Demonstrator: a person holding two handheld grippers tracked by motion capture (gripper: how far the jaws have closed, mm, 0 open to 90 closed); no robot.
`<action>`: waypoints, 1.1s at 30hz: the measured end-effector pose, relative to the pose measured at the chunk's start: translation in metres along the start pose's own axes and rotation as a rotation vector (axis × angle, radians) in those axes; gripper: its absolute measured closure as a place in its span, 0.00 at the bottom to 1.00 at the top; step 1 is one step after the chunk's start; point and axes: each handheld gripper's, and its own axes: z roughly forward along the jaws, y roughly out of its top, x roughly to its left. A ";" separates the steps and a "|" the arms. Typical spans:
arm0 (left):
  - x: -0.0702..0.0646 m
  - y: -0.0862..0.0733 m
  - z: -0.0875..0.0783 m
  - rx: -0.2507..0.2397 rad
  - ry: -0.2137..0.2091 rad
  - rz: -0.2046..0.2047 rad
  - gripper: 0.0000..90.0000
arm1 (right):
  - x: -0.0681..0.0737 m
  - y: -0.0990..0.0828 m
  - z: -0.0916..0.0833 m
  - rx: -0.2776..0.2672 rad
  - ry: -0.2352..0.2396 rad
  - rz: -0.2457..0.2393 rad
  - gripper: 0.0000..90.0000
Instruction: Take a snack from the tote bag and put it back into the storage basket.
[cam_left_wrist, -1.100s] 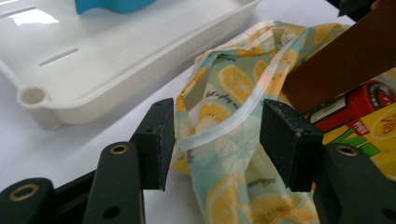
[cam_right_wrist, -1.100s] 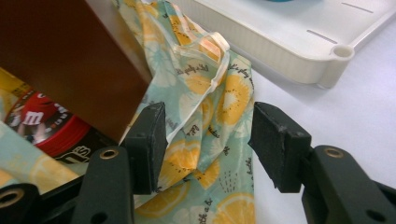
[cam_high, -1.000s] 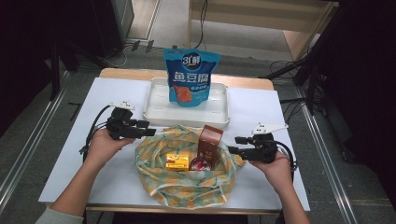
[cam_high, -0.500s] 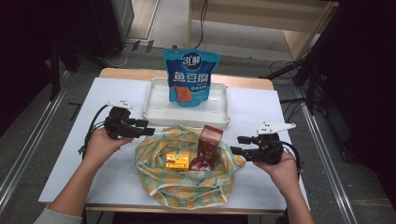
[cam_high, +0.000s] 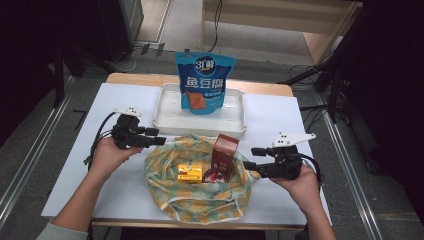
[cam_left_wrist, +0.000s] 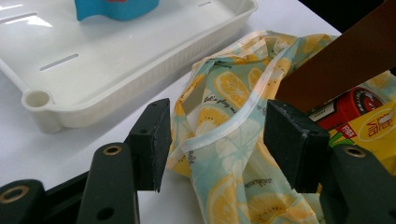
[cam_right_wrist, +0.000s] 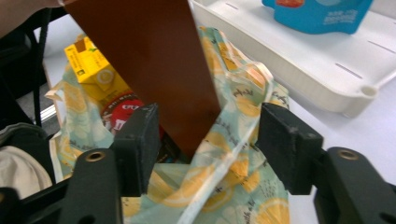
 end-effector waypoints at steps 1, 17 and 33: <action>0.000 0.000 0.000 0.001 0.000 0.000 0.47 | 0.001 0.001 0.000 0.007 0.006 0.000 0.42; 0.001 -0.004 -0.004 -0.013 -0.002 0.011 0.43 | 0.015 0.012 0.016 0.027 0.020 -0.052 0.32; 0.002 -0.008 -0.006 -0.019 0.005 0.008 0.42 | 0.026 0.031 0.033 0.047 0.037 -0.096 0.28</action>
